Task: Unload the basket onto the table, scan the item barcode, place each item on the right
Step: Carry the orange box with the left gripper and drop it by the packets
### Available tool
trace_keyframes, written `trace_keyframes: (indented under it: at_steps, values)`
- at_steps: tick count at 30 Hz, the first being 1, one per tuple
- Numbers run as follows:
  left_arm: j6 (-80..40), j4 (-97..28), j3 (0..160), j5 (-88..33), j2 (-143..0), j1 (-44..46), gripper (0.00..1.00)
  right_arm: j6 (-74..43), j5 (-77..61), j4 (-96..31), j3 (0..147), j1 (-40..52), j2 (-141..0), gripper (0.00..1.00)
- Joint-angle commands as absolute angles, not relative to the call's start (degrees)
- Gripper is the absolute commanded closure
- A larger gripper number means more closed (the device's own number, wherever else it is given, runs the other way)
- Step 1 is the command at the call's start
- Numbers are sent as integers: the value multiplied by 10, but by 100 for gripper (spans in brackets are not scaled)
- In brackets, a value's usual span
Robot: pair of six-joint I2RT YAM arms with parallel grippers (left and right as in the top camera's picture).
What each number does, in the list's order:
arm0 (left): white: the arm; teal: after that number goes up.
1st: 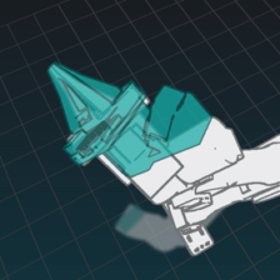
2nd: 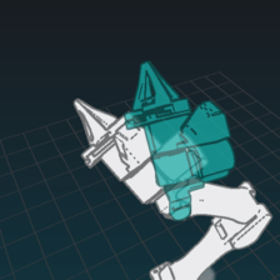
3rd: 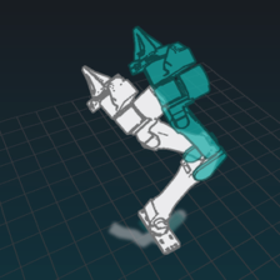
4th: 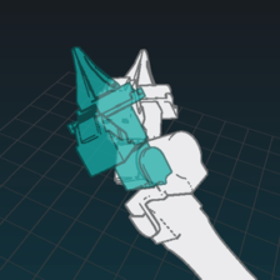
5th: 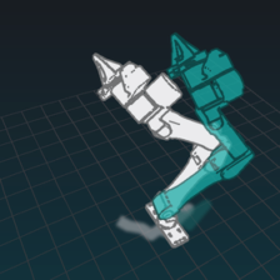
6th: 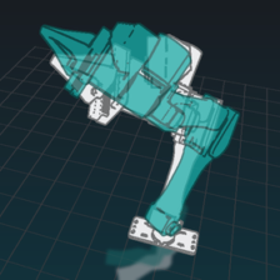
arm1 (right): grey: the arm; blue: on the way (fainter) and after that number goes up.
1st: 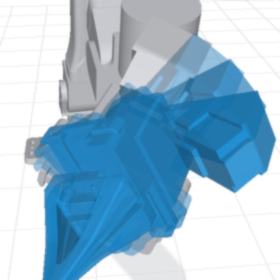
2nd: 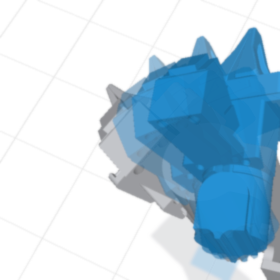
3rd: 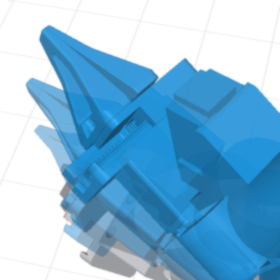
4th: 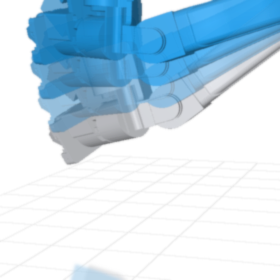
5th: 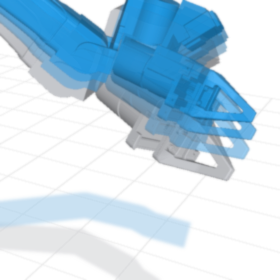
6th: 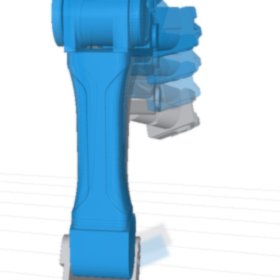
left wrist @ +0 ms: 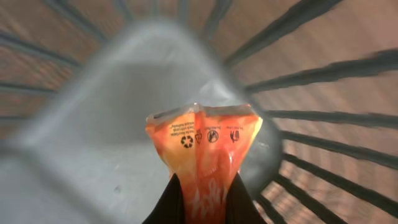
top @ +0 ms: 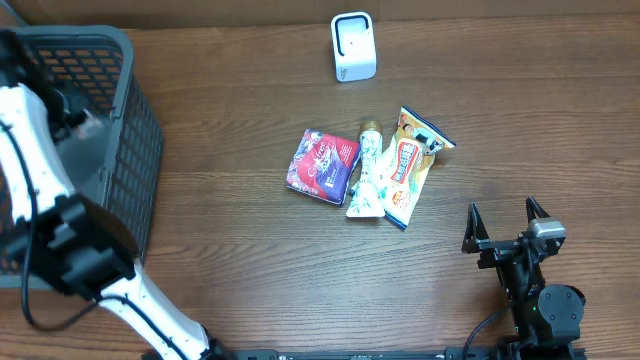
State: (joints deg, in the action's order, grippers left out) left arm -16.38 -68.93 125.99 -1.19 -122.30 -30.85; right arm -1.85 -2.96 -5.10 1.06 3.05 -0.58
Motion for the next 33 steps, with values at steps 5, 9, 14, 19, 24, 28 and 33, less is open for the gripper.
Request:
trace_keyframes:
  at_steps: [5, 9, 14, 19, 24, 28, 33]
  values:
    - [-163, -723, 1317, -122, -1034, -296, 96, -17, -26, -47, 4, 33, -2, 0]
    - [-163, -748, 1317, -215, -974, -254, 96, -17, -26, -47, 5, 33, -2, 0]
    - [-161, -807, 1315, -238, -961, -137, 96, -17, -26, -47, 4, 33, -2, 0]
    - [-150, -835, 1261, -221, -985, 8, 96, -17, -26, -47, 5, 33, -2, 0]
    - [-155, -788, 1168, -221, -1024, 136, 96, -17, -26, -47, 4, 33, -2, 0]
    - [-184, -724, 1101, -221, -1079, 229, 96, -17, -26, -47, 4, 33, -2, 0]
    - [-246, -636, 1076, -221, -1169, 314, 96, -17, -26, -47, 4, 33, -2, 0]
